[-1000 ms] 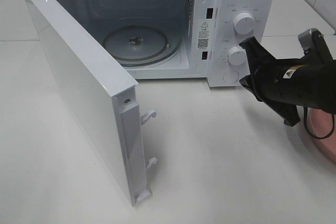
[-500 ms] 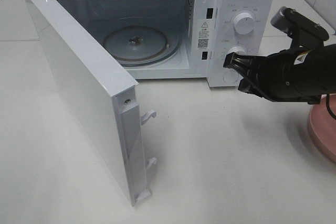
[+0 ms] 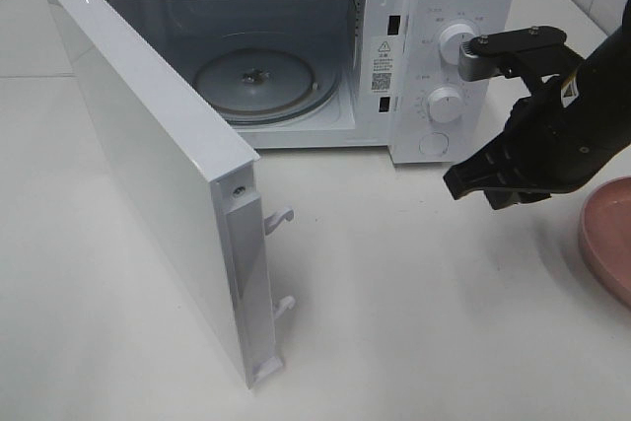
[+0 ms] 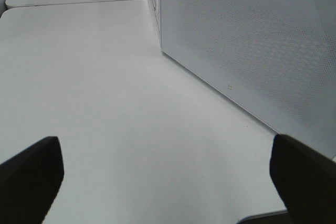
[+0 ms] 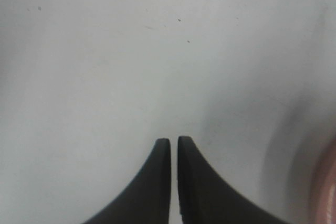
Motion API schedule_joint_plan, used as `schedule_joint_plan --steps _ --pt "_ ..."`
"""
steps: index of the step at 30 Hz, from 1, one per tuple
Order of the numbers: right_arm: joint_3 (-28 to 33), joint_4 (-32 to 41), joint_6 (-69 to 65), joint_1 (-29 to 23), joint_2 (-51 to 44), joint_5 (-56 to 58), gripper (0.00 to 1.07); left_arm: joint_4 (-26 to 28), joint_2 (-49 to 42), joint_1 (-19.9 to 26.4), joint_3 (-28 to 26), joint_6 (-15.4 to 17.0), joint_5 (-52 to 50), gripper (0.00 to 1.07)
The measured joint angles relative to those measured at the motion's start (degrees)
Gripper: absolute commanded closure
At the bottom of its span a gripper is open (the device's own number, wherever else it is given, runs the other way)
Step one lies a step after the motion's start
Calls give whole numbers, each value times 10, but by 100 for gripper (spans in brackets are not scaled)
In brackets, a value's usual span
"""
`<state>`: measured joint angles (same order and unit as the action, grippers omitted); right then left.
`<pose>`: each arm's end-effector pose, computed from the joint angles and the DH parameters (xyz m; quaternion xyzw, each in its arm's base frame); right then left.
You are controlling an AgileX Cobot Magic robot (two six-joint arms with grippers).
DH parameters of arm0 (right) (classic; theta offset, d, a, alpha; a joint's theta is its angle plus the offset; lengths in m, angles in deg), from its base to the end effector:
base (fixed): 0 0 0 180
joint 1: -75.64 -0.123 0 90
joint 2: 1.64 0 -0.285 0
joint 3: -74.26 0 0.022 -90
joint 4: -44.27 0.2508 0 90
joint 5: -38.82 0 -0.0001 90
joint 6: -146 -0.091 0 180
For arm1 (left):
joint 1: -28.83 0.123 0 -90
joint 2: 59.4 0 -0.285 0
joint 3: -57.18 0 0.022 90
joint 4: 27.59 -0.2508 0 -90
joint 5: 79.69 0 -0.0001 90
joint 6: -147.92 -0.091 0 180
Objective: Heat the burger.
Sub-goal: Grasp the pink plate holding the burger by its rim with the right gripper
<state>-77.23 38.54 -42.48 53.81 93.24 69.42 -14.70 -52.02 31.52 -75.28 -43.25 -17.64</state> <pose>0.2669 0.1019 0.2057 -0.1491 0.9623 0.0255 0.2260 -0.0093 -0.0184 0.2821 0.0696 0.8443 -0.0485 0.5291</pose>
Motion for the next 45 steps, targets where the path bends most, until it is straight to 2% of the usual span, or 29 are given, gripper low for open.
schedule_joint_plan --steps 4,5,6,7,8,9,10,11,12,13,14,28,37,45 --pt "-21 -29 2 2 0 57 95 0 0 0 0 0 0 6" --pt "-30 -37 6 9 -1 84 92 0 0 0 0 0 0 6" --pt "-33 -39 9 14 -1 96 81 0 0 0 0 0 0 6" --pt "-33 -39 9 14 -1 96 81 0 0 0 0 0 0 6" --pt "-34 -42 19 24 -1 116 63 0 0 0 0 0 0 6" --pt "-34 -42 19 24 -1 116 63 0 0 0 0 0 0 6" --pt "-35 -43 25 31 -1 123 52 0 0 0 0 0 0 6" --pt "-36 -45 39 44 -1 132 32 0 0 0 0 0 0 6" --pt "-36 -45 39 44 -1 132 32 0 0 0 0 0 0 6" --pt "-36 -46 45 49 -1 135 21 0 0 0 0 0 0 6" --pt "-37 -46 55 62 -1 143 6 0 0 0 0 0 0 6" --pt "-37 -60 91 158 -1 136 11 0 0 0 0 0 0 6" --pt "-30 -60 91 179 31 114 13 0 0 0 0 0 0 6" --pt "-3 -60 91 180 81 40 18 0 0 0 0 0 0 6"
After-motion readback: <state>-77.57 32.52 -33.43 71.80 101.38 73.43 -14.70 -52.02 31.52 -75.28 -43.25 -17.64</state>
